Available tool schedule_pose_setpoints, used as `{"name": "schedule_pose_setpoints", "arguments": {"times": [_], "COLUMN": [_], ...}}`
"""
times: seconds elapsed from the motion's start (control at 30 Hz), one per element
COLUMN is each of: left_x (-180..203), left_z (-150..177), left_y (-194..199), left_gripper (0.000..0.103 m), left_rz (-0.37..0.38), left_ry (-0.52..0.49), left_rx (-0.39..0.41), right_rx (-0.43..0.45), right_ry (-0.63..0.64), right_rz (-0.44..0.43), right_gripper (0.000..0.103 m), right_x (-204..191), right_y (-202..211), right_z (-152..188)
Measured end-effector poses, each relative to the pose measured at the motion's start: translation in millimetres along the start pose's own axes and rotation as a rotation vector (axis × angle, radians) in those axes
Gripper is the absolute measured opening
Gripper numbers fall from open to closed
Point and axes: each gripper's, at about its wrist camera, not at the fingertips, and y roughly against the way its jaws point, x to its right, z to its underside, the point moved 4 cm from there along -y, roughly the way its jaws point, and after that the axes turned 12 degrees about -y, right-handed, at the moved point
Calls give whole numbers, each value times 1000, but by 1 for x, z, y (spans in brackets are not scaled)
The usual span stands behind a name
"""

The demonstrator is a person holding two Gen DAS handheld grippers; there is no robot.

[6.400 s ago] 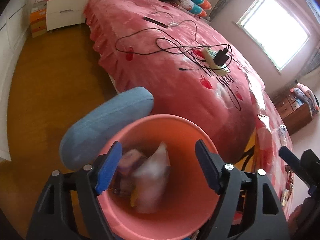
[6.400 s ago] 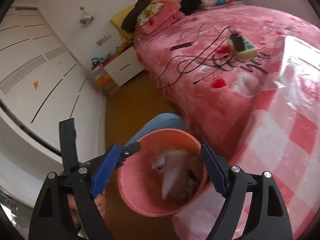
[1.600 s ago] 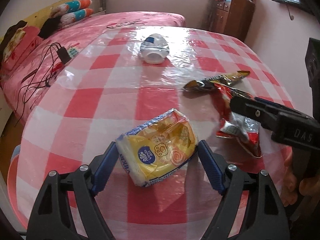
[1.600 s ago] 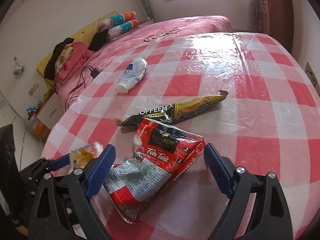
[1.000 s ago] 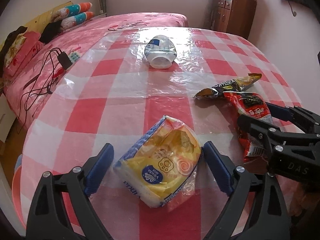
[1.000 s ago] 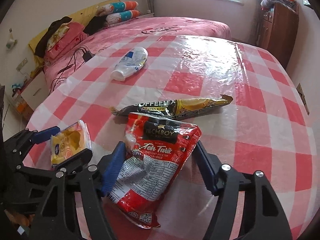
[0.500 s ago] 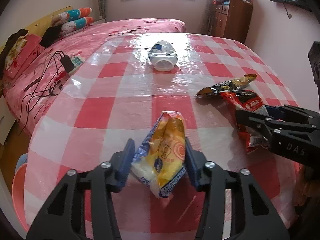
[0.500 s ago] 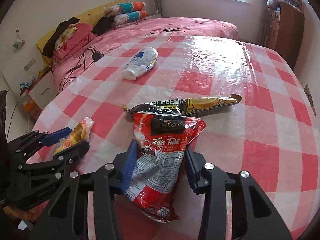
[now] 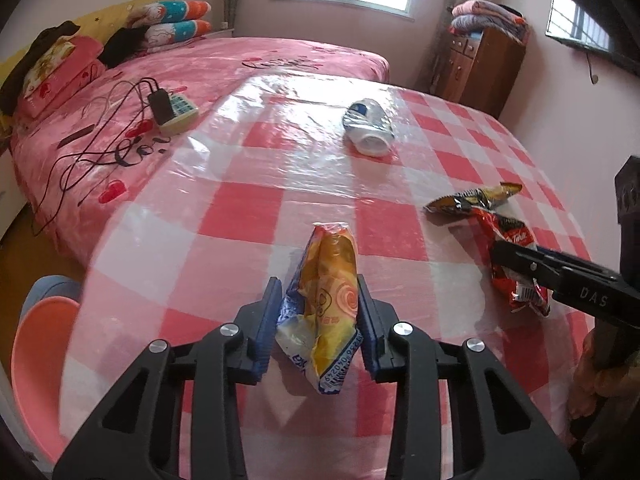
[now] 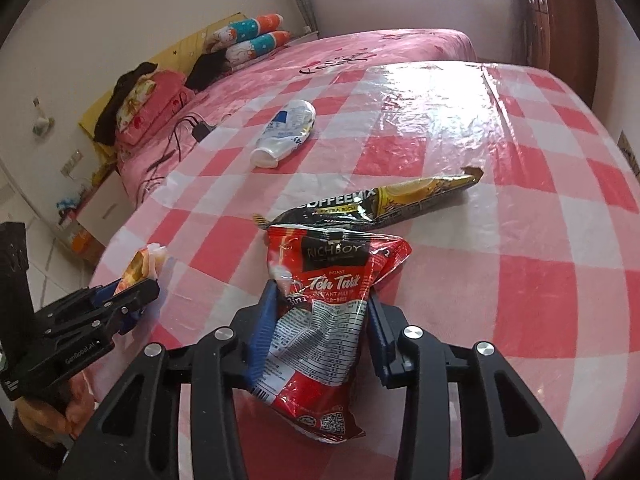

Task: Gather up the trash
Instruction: 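Lift the bread pack with the left tool while the right tool grasps the red Teh Tarik bag, then carry the bread pack and snack bag to the pink bucket and open both tools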

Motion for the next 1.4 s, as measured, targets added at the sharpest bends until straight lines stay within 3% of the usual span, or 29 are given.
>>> {"name": "schedule_pose_setpoints", "arguments": {"times": [0.77, 1.4], "left_x": [-57, -129], "left_z": [22, 51], "left_y": [37, 56], "left_gripper": [37, 37], "left_rz": [15, -51], "left_ry": [101, 221], "left_rx": [61, 77], "right_rx": [-53, -191], "right_ry": [-19, 37], "right_rz": [-111, -238], "right_gripper": [42, 42], "right_x": [-59, -141], "right_y": [-11, -44], "right_z": [16, 40]}}
